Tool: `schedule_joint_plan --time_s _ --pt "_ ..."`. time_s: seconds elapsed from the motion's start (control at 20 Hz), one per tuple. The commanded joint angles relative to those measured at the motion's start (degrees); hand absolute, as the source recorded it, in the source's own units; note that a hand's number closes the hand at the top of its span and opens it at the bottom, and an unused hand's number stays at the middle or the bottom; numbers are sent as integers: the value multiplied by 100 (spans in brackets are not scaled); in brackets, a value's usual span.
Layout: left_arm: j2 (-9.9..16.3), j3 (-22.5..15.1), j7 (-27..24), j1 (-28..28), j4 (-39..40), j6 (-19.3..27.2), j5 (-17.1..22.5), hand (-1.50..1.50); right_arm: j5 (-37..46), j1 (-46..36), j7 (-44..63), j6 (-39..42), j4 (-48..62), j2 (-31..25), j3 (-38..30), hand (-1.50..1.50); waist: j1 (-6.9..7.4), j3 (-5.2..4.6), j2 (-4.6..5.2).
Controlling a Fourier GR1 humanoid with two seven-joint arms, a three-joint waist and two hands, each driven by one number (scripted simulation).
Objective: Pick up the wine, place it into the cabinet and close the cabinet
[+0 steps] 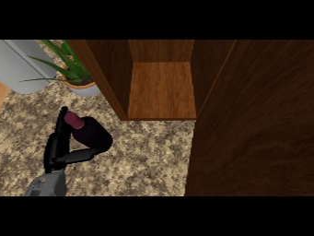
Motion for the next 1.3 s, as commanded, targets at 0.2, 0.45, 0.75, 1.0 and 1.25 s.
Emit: schedule_joint_plan --time_s 0.2,0.45,0.75,1.0,1.25 --pt "44 277 -836 -739 1711 -176 42 -150 93 271 134 -79 -627 200 380 -150 -9 -2 9" --pt "-100 437 -865 -860 1928 -624 398 150 -106 540 66 -14 -771 186 285 -150 -38 -3 7" --pt "-10 244 -1492 -1080 2693 -1036 114 150 -218 182 24 -95 -552 140 170 -150 -34 -4 16" --pt "-71 318 -1971 -1415 3342 -593 -33 150 -389 381 166 -71 -780 33 57 -150 -85 -7 24" --pt "262 435 -2343 -604 2837 -1050 228 150 -321 449 103 9 -714 23 -2 -150 16 2 -6"
